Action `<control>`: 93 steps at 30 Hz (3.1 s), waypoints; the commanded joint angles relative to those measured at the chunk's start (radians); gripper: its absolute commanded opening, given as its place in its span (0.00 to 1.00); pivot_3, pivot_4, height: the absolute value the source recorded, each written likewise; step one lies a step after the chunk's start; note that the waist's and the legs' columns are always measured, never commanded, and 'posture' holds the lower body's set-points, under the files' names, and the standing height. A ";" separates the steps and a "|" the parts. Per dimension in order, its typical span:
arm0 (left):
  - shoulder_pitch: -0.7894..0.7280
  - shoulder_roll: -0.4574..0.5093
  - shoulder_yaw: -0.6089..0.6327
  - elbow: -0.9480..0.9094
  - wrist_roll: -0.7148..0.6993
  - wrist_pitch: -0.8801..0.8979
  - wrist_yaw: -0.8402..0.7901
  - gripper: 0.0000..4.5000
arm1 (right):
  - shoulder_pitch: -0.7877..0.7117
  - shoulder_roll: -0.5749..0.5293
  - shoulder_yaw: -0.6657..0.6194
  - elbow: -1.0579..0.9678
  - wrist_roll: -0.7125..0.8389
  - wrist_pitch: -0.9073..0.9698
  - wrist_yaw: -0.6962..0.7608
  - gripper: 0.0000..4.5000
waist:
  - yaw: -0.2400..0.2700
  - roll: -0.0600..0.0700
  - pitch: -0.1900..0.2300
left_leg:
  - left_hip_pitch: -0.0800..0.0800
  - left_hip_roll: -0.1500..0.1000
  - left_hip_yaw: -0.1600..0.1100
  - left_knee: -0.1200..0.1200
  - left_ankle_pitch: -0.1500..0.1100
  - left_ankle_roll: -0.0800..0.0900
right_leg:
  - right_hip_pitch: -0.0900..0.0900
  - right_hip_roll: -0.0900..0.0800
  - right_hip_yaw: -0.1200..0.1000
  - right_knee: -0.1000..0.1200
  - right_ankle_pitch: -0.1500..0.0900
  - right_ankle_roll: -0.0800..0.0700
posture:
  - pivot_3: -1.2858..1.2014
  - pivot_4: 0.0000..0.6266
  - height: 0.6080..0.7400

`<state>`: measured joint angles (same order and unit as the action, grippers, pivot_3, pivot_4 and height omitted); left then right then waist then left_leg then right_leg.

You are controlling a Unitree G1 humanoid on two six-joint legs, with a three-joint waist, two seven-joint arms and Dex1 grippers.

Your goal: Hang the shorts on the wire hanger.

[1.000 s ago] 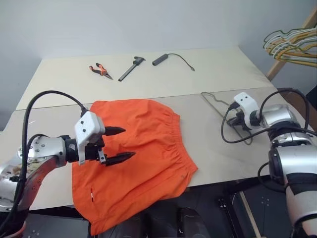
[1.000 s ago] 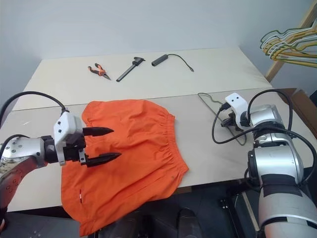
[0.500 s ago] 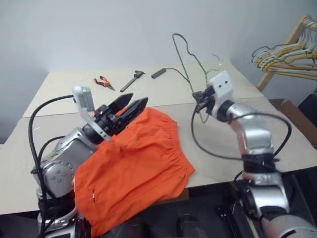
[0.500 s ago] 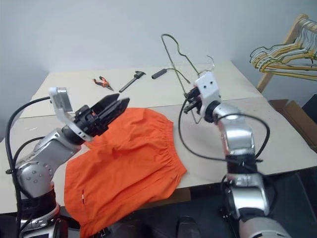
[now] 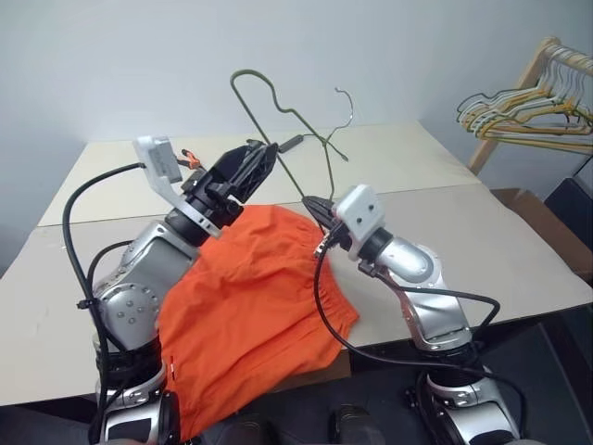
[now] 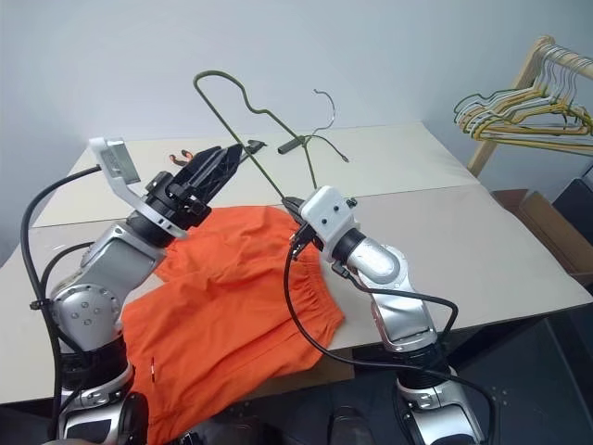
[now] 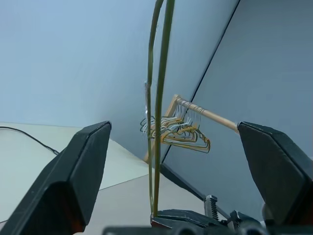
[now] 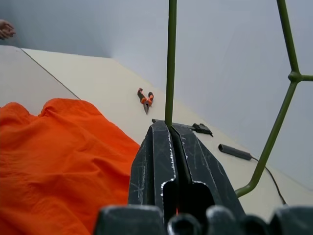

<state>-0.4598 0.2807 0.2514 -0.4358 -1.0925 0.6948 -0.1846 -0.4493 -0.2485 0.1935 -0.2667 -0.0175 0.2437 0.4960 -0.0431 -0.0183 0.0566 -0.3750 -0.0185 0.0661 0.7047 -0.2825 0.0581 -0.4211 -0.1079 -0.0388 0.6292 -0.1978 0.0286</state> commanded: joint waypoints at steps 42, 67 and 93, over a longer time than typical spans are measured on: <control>-0.046 0.229 0.173 0.205 -0.044 -0.149 -0.607 0.00 | -0.124 -0.344 -0.212 0.021 0.704 0.485 0.559 1.00 | -0.010 -0.005 -0.005 | 0.000 0.002 0.000 0.000 -0.006 0.011 | 0.000 0.000 -0.001 -0.003 0.000 0.000 | 0.47 0.00 1.00; -0.041 0.230 0.199 0.294 -0.124 -0.136 -0.869 0.00 | -0.312 -0.217 -0.065 0.259 0.716 0.670 0.667 1.00 | -0.026 -0.005 -0.006 | -0.005 0.000 0.000 0.000 -0.003 0.004 | -0.004 -0.004 -0.001 -0.002 0.000 0.000 | 0.47 0.00 1.00; -0.008 0.226 0.123 0.331 0.013 -0.125 -0.794 0.37 | -0.315 -0.181 -0.103 0.257 0.711 0.670 0.601 0.00 | -0.028 -0.005 -0.006 | -0.005 0.000 0.000 0.000 -0.004 0.007 | -0.004 -0.004 -0.001 -0.002 0.000 0.000 | 0.46 0.00 1.00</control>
<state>-0.4685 0.4880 0.3962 -0.0839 -1.1107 0.5672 -0.9832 -0.7341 -0.4336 0.1592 -0.0037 0.6555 0.9165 1.1185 -0.0715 -0.0232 0.0506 -0.3802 -0.0185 0.0663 0.7051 -0.2865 0.0647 -0.4250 -0.1121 -0.0399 0.6272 -0.1975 0.0286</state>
